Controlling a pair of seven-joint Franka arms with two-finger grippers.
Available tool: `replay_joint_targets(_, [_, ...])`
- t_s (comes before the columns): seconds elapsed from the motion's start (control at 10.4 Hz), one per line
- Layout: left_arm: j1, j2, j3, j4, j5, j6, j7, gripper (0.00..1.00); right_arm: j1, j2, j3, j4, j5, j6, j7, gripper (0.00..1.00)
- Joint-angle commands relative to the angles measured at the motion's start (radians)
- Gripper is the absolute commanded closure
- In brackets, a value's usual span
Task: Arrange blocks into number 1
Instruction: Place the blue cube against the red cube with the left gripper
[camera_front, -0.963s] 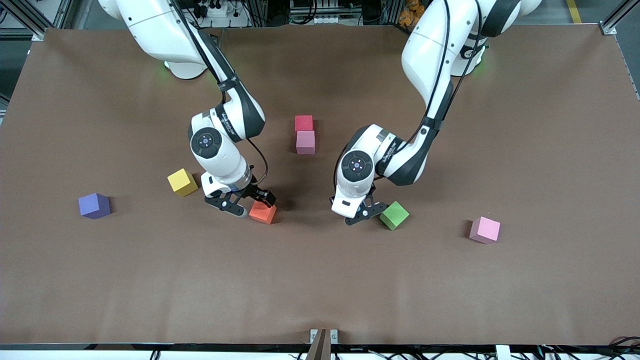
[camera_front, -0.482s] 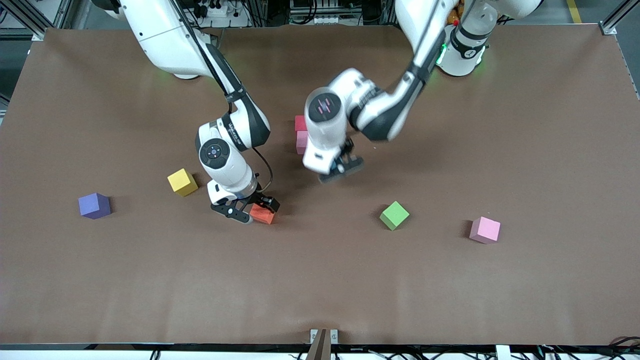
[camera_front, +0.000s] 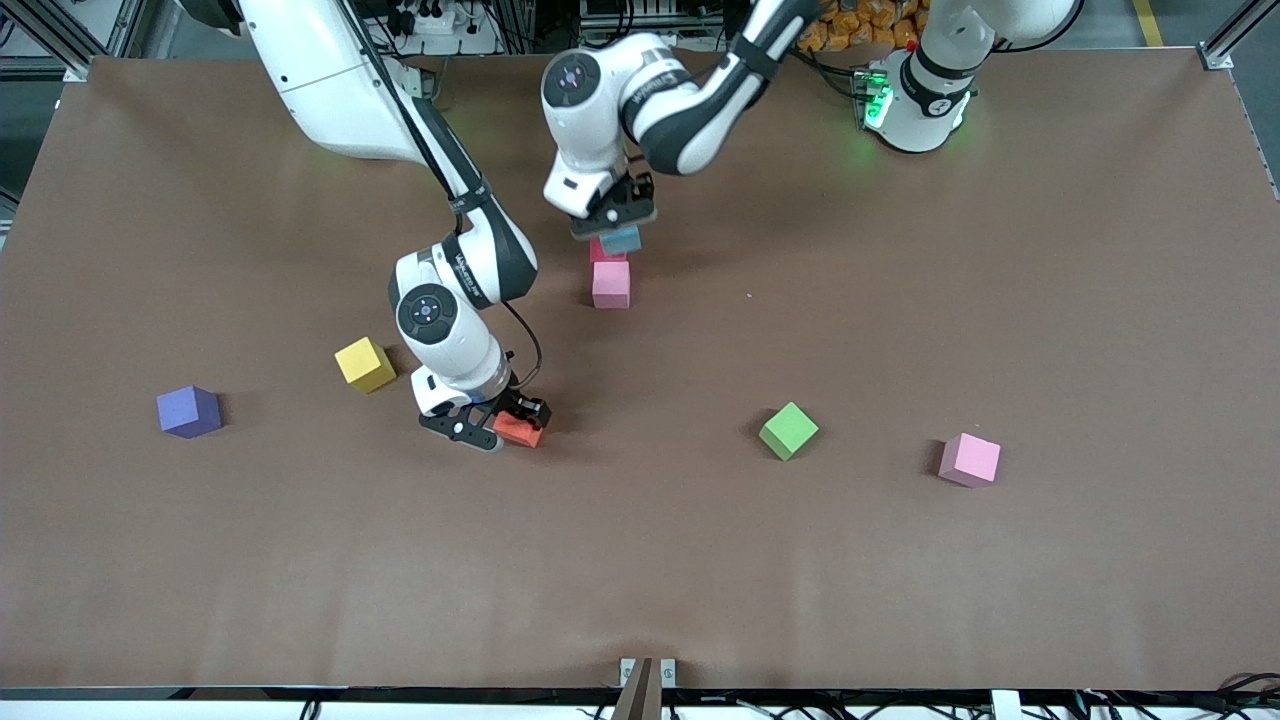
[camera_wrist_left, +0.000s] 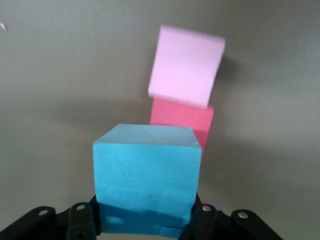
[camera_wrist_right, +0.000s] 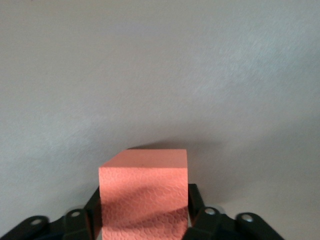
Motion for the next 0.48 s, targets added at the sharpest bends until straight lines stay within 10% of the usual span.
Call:
replay_joint_targets(0.0, [0.002,-0.015,-0.058,-0.02,0.0,0.012,-0.005,1.0,-0.029,0.003,-0.006,0.005,-0.013,-0.005,-0.056,0.37])
replay_joint_targets(0.39, [0.002,0.057,-0.107,-0.017,0.002,0.065,0.013,1.0,-0.08,-0.057,-0.005,-0.023,-0.013,-0.032,-0.121,0.37])
